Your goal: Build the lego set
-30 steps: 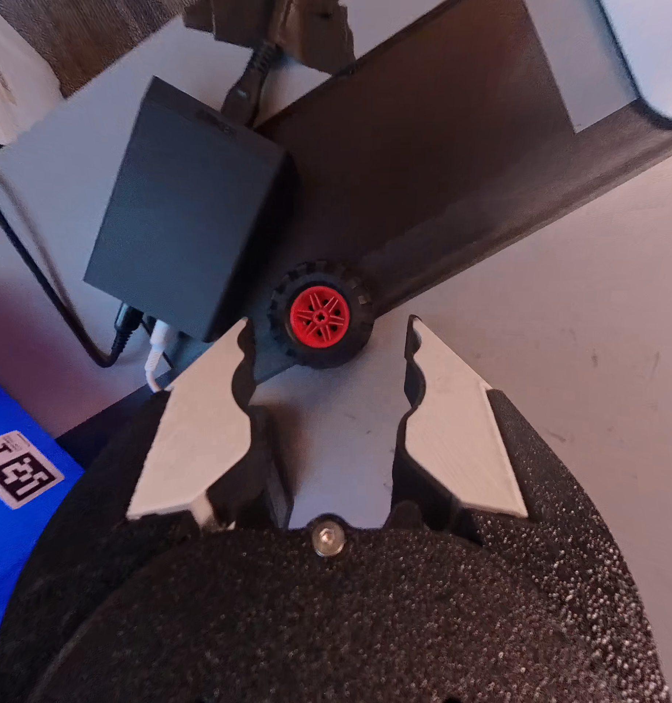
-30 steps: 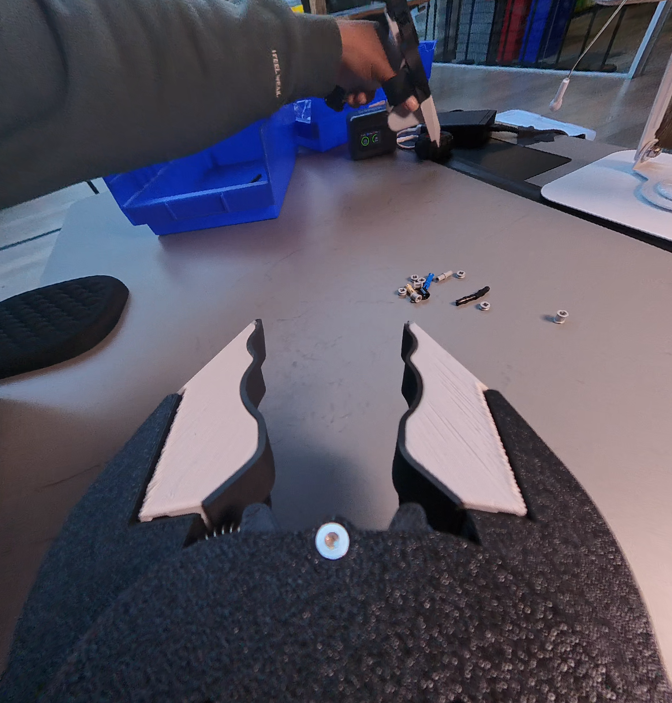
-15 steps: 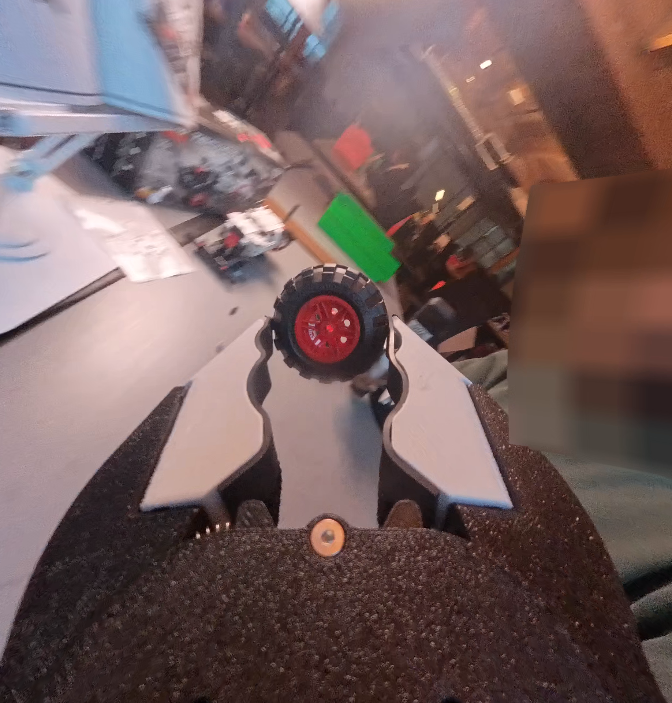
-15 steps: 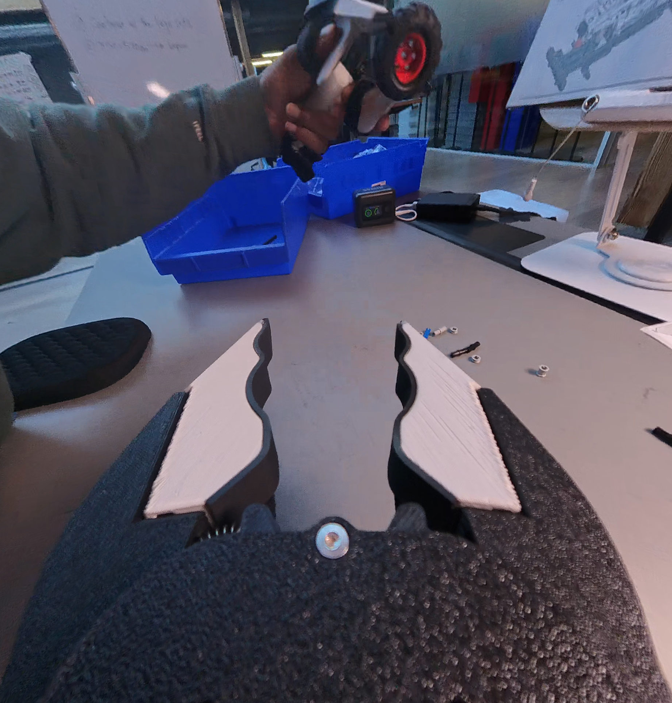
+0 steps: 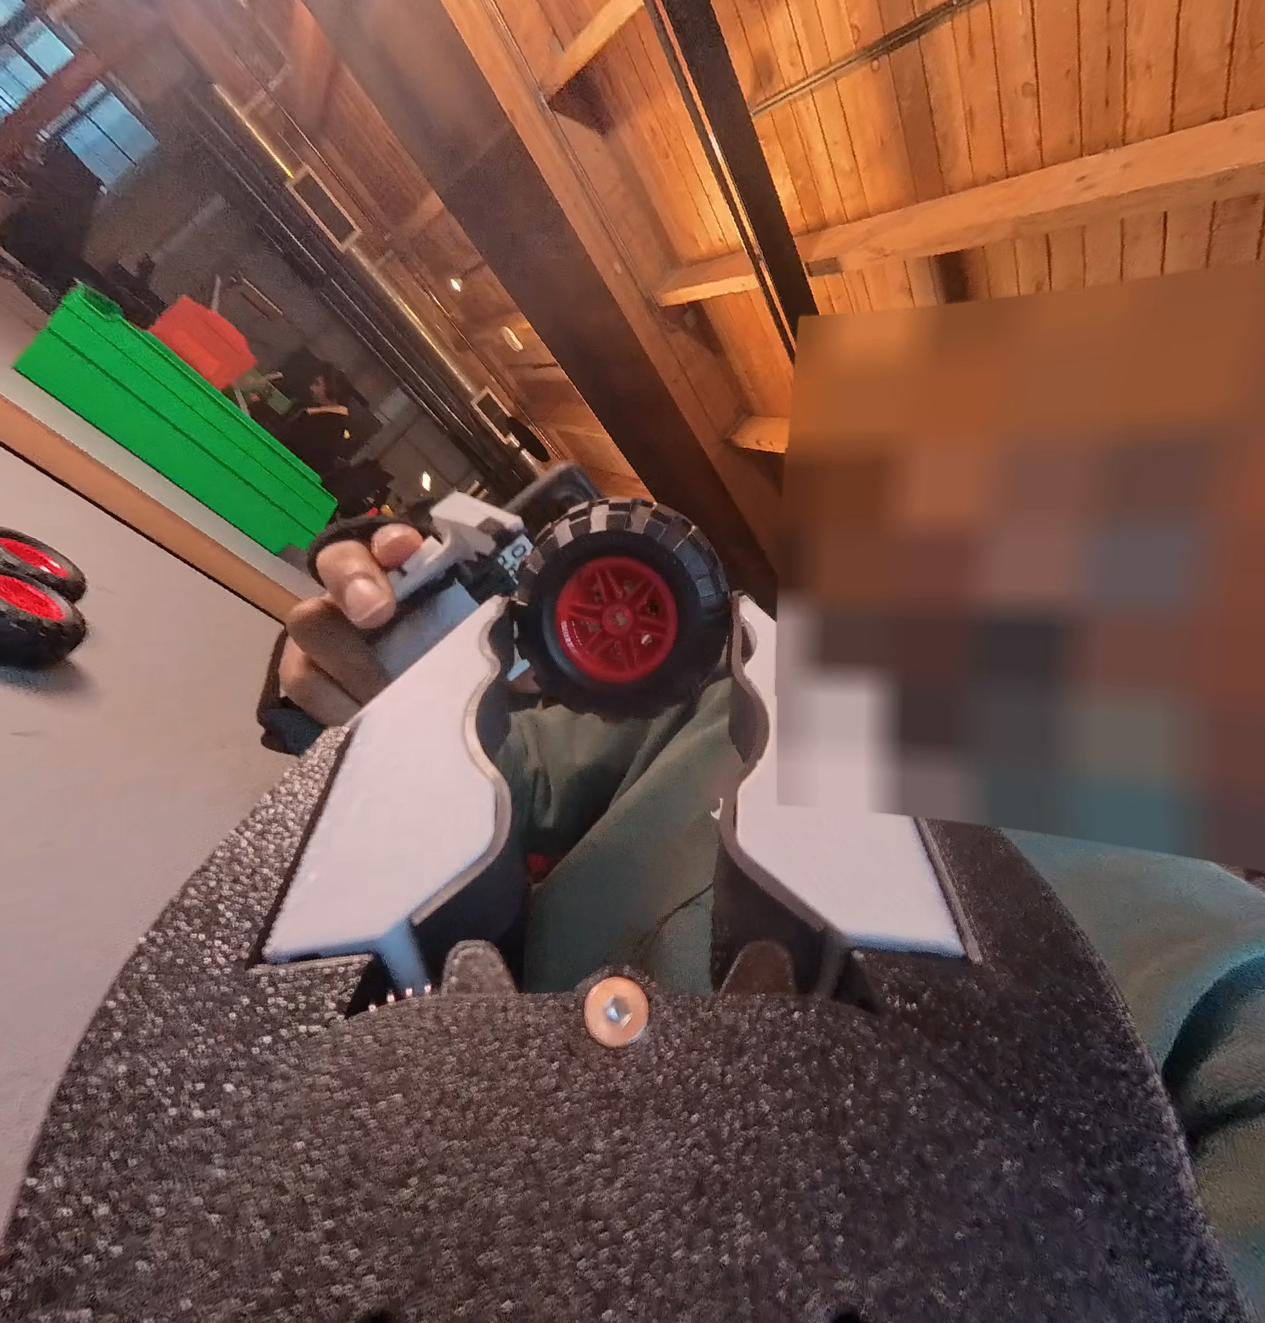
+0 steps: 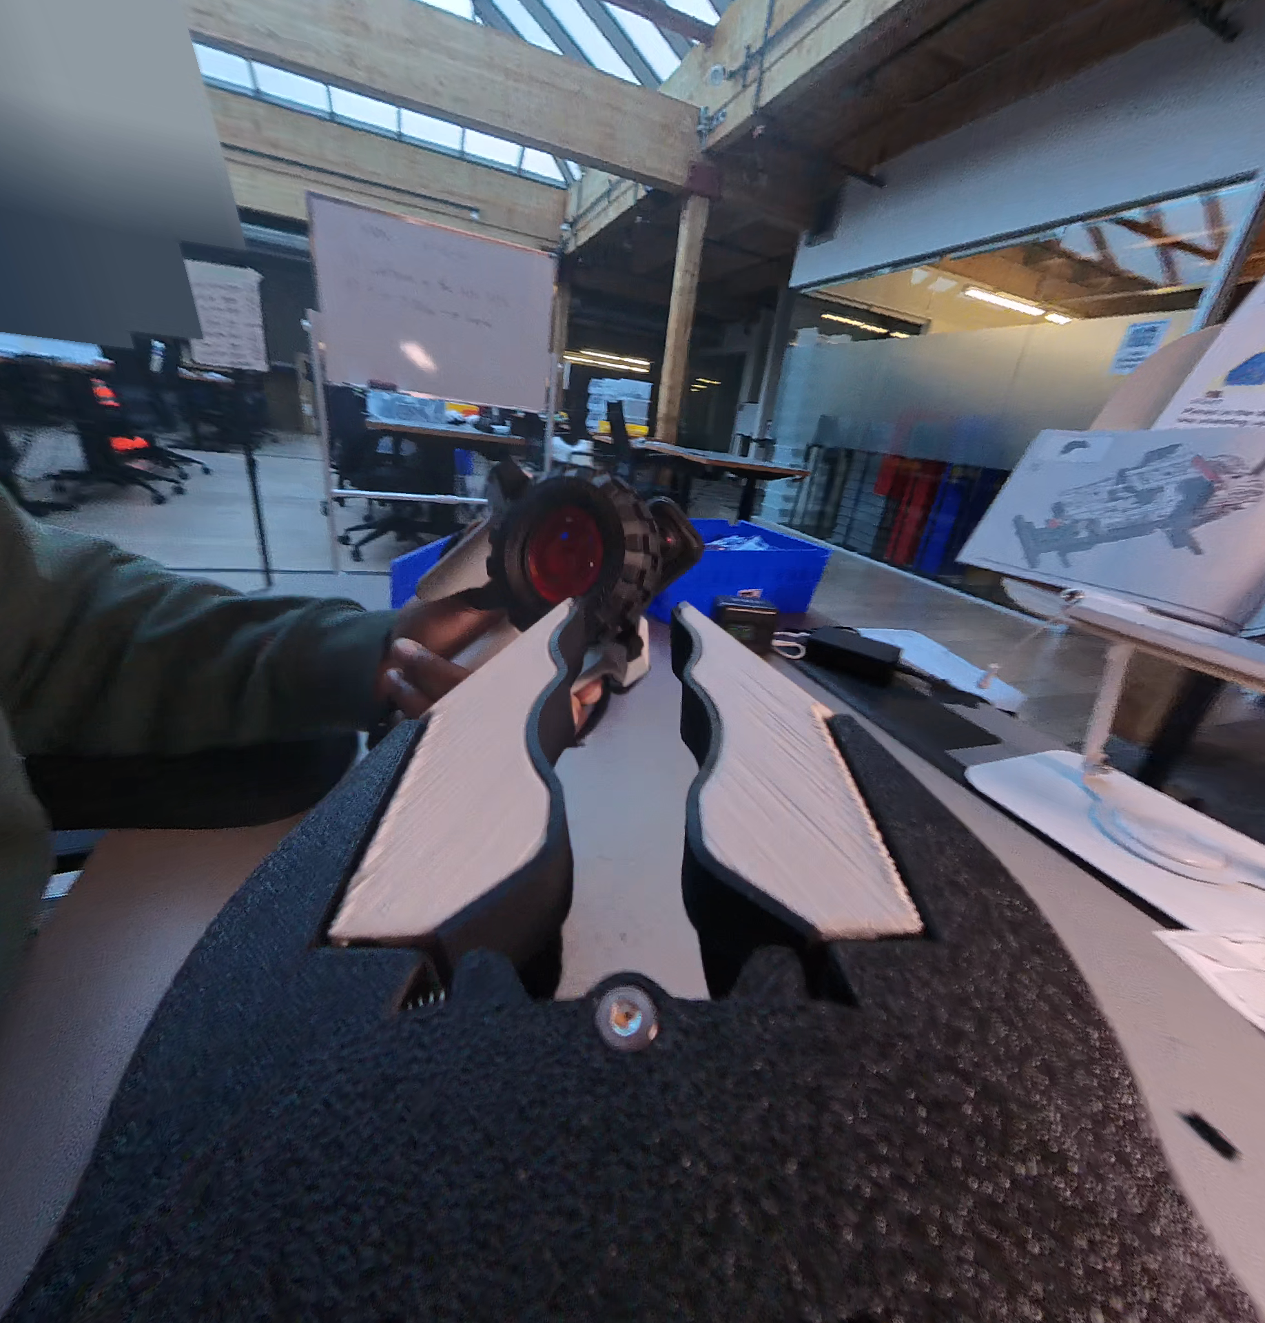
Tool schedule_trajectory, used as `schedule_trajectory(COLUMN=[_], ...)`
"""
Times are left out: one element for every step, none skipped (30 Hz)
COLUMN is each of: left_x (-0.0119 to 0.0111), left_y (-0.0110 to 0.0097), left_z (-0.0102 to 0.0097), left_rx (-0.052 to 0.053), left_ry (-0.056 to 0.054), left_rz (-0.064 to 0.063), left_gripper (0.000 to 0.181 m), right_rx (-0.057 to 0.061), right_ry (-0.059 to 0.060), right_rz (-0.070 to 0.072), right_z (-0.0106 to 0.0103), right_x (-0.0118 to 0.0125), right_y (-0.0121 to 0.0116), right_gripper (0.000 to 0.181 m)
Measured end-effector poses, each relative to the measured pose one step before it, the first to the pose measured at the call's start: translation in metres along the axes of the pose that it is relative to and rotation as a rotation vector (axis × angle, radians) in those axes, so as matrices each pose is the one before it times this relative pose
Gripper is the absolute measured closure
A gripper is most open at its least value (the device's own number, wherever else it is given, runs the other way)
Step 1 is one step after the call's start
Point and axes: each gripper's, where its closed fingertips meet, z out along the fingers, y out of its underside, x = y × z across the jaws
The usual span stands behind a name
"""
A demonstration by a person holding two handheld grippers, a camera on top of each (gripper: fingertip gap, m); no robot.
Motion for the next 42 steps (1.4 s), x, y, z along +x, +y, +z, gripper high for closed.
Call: schedule_trajectory(left_x=[-0.00227, -0.00301, -0.00131, 0.00028, -0.0027, -0.00287, 0.00052, -0.0015, -0.00341, -0.00528, -0.00765, -0.0085, -0.00687, -0.00667, -0.00548, -0.00197, -0.00044, -0.00241, -0.00568, -0.00607, -0.00491, -0.0041, -0.0031, -0.00369, -0.00422, -0.00427, -0.0038, -0.00266, -0.00204, -0.00212, -0.00224, -0.00167, -0.00126, -0.00096, -0.0008, -0.00082, -0.00064, -0.00043, -0.00103, -0.00173, -0.00098, 0.00367], left_y=[0.00846, 0.00749, 0.00744, 0.00904, 0.00955, 0.00758, 0.00378, 0.0002, -0.00364, -0.00635, -0.00778, -0.00725, -0.0046, -0.00237, -0.00057, 0.00102, 0.00081, 0.00355, 0.00517, 0.00511, 0.00501, 0.00297, 0.00123, 0.00109, 0.0016, 0.00194, 0.00183, 0.00091, 0.00039, -0.00004, 0.00028, 0.00014, -0.00064, -0.00035, 0.00001, 0.00009, 0.00009, -0.00055, -0.00096, 0.00013, 0.00126, -0.0009], left_z=[0.00274, 0.00264, 0.0029, 0.00329, 0.00327, 0.00233, 0.00103, -0.00066, -0.00307, -0.006, -0.00794, -0.00813, -0.00688, -0.0052, -0.00288, -0.00094, 0.00034, 0.00189, 0.00192, 0.00138, 0.00134, 0.00129, 0.00104, 0.00123, 0.00187, 0.00225, 0.00266, 0.00253, 0.00222, 0.00208, 0.0023, 0.00207, 0.0018, 0.00152, 0.0013, 0.00064, 0.00019, -0.00053, -0.00145, -0.00206, -0.00082, -0.00237], left_rx=[-0.0276, -0.0275, -0.0314, -0.0456, -0.0506, -0.0395, -0.0177, 0.0021, 0.0198, 0.0289, 0.0326, 0.0263, 0.0062, -0.0105, -0.0213, -0.0279, -0.0204, -0.0325, -0.0365, -0.0329, -0.0294, -0.0144, 0.0001, -0.0016, -0.0077, -0.0149, -0.0172, -0.0074, -0.0007, 0.0023, -0.0034, -0.0025, 0.0049, 0.0057, 0.0043, -0.0003, -0.002, 0.0011, 0.0058, 0.0012, 0.0, 0.0117], left_ry=[0.0135, 0.0022, 0.0082, 0.0157, -0.0082, -0.0107, 0.0097, -0.0063, -0.0257, -0.048, -0.078, -0.096, -0.0919, -0.0924, -0.0827, -0.053, -0.0368, -0.0436, -0.0605, -0.0557, -0.0367, -0.0258, -0.0184, -0.0262, -0.0429, -0.0536, -0.054, -0.0398, -0.0272, -0.0286, -0.036, -0.0357, -0.0274, -0.0174, -0.0202, -0.028, -0.0301, -0.0281, -0.025, -0.0289, -0.0285, 0.0025], left_rz=[-0.0109, -0.0088, -0.0121, -0.0145, -0.0028, 0.0071, -0.0083, -0.008, 0.0007, 0.0152, 0.0434, 0.0681, 0.0771, 0.0822, 0.0821, 0.0677, 0.0485, 0.0404, 0.0389, 0.0321, 0.0131, -0.0019, -0.0071, -0.0025, 0.0197, 0.0385, 0.0355, 0.0228, 0.0061, 0.0072, 0.018, 0.0207, 0.0059, -0.0064, 0.0017, 0.0172, 0.0189, 0.015, 0.0099, 0.022, 0.027, 0.0275], left_gripper=[0.125, 0.124, 0.124, 0.125, 0.124, 0.124, 0.124, 0.124, 0.124, 0.125, 0.126, 0.125, 0.126, 0.131, 0.133, 0.139, 0.144, 0.15, 0.154, 0.154, 0.154, 0.155, 0.155, 0.156, 0.156, 0.157, 0.158, 0.158, 0.159, 0.159, 0.16, 0.16, 0.16, 0.16, 0.161, 0.161, 0.161, 0.161, 0.161, 0.162, 0.162, 0.161], right_rx=[-0.002, -0.0091, -0.0208, -0.0292, -0.0173, -0.0069, -0.0036, -0.0049, -0.0035, -0.0053, -0.0078, -0.0082, -0.0041, -0.0056, -0.017, -0.0221, -0.0152, -0.0234, -0.0199, -0.0238, -0.0274, -0.0246, -0.0129, -0.0188, -0.0254, -0.0206, -0.0185, -0.0112, -0.0116, -0.006, -0.0064, -0.0074, -0.0009, -0.0041, -0.0031, -0.0038, -0.0019, 0.0025, 0.0108, 0.0082, 0.0047, -0.0021], right_ry=[-0.0566, -0.062, -0.055, -0.0373, -0.0458, -0.0574, -0.0393, -0.0148, 0.0183, 0.049, 0.0612, 0.054, 0.0413, 0.0474, 0.0382, 0.0289, 0.026, 0.0159, 0.0203, 0.0234, 0.0151, 0.0172, 0.0155, 0.0117, 0.0164, 0.02, 0.0215, 0.0152, 0.0091, 0.0115, 0.0129, 0.0134, 0.0144, 0.0113, 0.0082, 0.0098, 0.0156, 0.0132, 0.0052, 0.0053, 0.0146, 0.0147], right_rz=[0.0453, 0.0426, 0.0359, 0.025, 0.0124, 0.0151, 0.0171, 0.0113, -0.0145, -0.0248, -0.0179, -0.0105, -0.0068, -0.0111, -0.0258, -0.0269, -0.0082, 0.0094, 0.0082, 0.0012, -0.0006, 0.0038, 0.0073, 0.0157, 0.0139, -0.0055, 0.0002, 0.0067, 0.0093, 0.0114, 0.0106, 0.0061, 0.0073, 0.0111, 0.0181, 0.0199, 0.0112, 0.0232, 0.0408, 0.0352, 0.0142, 0.0121], right_z=[0.0003, 0.00037, 0.00089, 0.00139, 0.00077, 0.00021, -0.00021, -0.0008, -0.00102, -0.00087, -0.00092, -0.00101, -0.0009, -0.0006, 0.00046, 0.00172, 0.00196, 0.00303, 0.00295, 0.00228, 0.00228, 0.00218, 0.0017, 0.00155, 0.00199, 0.00182, 0.0017, 0.00128, 0.00071, 0.0009, 0.00117, 0.00086, 0.00049, 0.00048, 0.00064, 0.00078, 0.00059, 0.00061, 0.00043, 0.00084, 0.00122, 0.00206], right_x=[-0.00573, -0.0067, -0.00609, -0.00385, -0.00596, -0.00824, -0.00486, -0.00071, 0.00354, 0.00713, 0.00953, 0.00932, 0.00768, 0.00804, 0.0055, 0.00297, 0.0027, 0.00175, 0.00224, 0.00275, 0.00152, 0.00183, 0.00178, 0.00222, 0.00293, 0.0031, 0.00326, 0.00309, 0.00285, 0.00283, 0.00285, 0.0027, 0.00262, 0.00212, 0.00187, 0.00126, 0.00079, 0.00023, -0.00033, -0.00075, -0.00031, 0.00029], right_y=[0.00022, 0.00148, 0.00375, 0.00543, 0.00439, 0.00318, 0.00234, 0.00168, 0.00082, 0.00095, 0.0013, 0.0019, 0.00177, 0.00195, 0.00349, 0.00428, 0.00358, 0.00512, 0.00503, 0.00577, 0.00575, 0.00461, 0.00259, 0.00296, 0.00366, 0.00357, 0.00372, 0.00254, 0.00171, 0.00074, 0.001, 0.00114, 0.00012, 0.00052, 0.00067, 0.00099, 0.0007, 0.00047, -0.00039, -0.00039, 0.0001, 0.00131], right_gripper=[0.151, 0.146, 0.145, 0.143, 0.146, 0.155, 0.156, 0.157, 0.158, 0.158, 0.159, 0.159, 0.159, 0.159, 0.159, 0.16, 0.16, 0.16, 0.159, 0.159, 0.159, 0.159, 0.159, 0.16, 0.16, 0.16, 0.16, 0.16, 0.161, 0.161, 0.161, 0.162, 0.162, 0.162, 0.163, 0.163, 0.163, 0.163, 0.164, 0.164, 0.165, 0.167])
